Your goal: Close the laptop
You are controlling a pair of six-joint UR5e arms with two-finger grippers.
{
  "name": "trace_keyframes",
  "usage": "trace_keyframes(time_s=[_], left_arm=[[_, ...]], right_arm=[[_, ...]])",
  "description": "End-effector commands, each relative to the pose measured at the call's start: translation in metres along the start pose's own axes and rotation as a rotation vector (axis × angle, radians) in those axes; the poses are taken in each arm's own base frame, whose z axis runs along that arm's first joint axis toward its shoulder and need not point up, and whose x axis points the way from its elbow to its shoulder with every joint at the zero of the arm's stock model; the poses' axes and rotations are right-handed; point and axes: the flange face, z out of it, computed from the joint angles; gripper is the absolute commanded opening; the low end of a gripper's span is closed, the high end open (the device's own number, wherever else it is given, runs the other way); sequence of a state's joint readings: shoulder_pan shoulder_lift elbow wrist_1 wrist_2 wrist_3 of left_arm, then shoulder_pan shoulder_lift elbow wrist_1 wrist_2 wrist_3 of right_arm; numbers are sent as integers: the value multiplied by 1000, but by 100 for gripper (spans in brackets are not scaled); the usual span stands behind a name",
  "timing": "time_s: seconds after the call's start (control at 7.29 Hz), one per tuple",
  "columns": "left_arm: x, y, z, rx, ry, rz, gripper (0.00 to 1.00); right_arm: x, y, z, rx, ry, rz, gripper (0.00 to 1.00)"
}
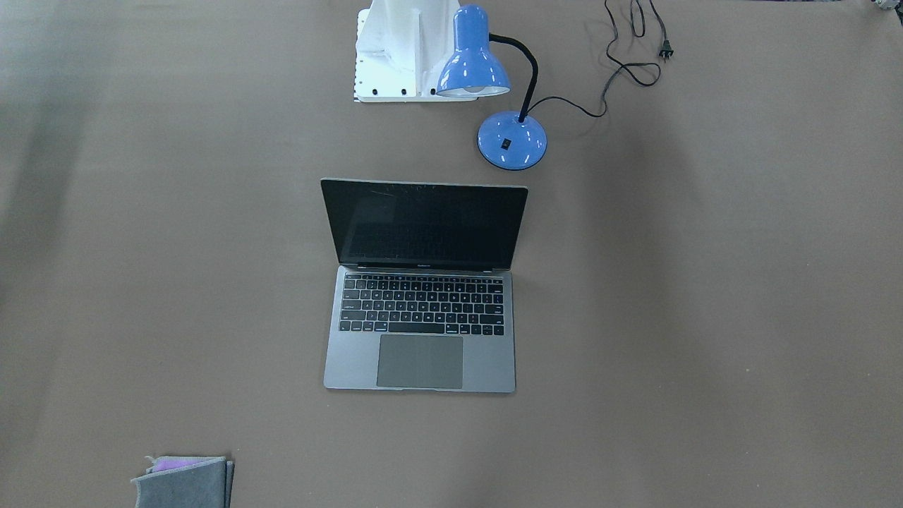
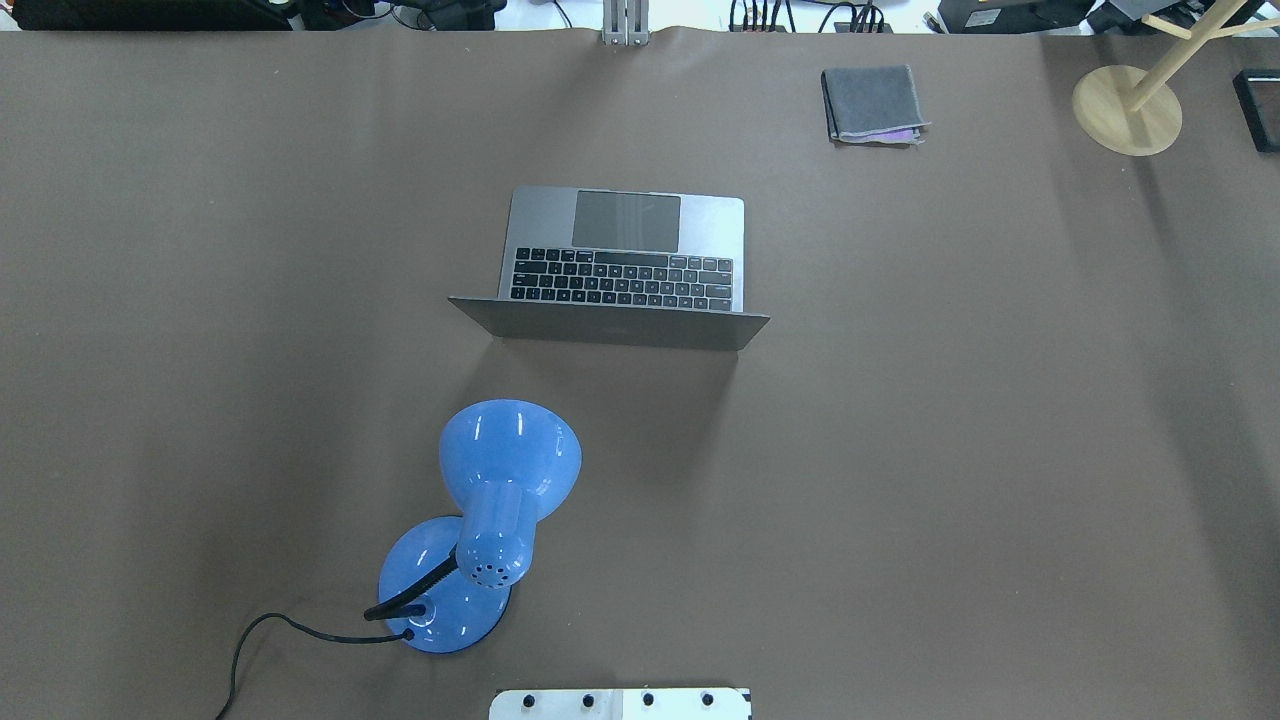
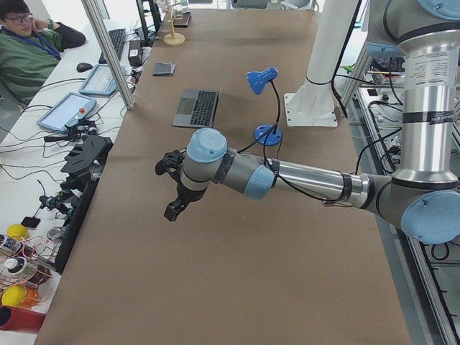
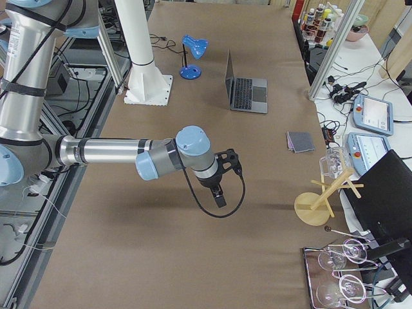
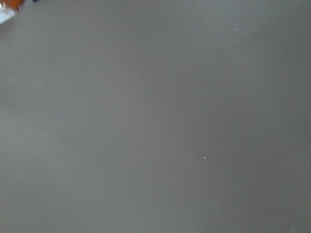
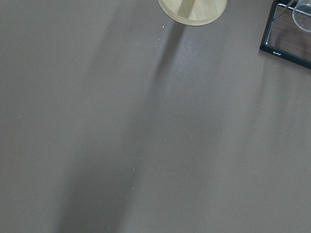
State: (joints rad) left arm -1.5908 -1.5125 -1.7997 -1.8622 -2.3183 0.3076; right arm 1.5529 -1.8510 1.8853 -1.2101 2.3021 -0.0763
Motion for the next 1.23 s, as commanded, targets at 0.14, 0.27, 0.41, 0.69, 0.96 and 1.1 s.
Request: trace_keyframes(time_s=[0.14,0.27,0.41,0.69,0.96,1.1], left_arm=[[7,-6,-2,33,58,13,99],[6,-5,-2,32,59,9,99],[8,-4,-2,44,63,-5,99],[13,-10,-2,87,73,-37,99],[16,-11,-3,86,79,-71,99],[18,-11,-1,86,125,-144,99]], right_arm=[[-9,-1,1,5,-94,11,100],[-12,-2,0,7,-114,10,100],[-13,-1,1,6,-124,12,100],[-21,-3,1,5,-182,49,100],[-38,-10,9,0,-202,94,99],[-52,-16,12,12,-220,144,99]])
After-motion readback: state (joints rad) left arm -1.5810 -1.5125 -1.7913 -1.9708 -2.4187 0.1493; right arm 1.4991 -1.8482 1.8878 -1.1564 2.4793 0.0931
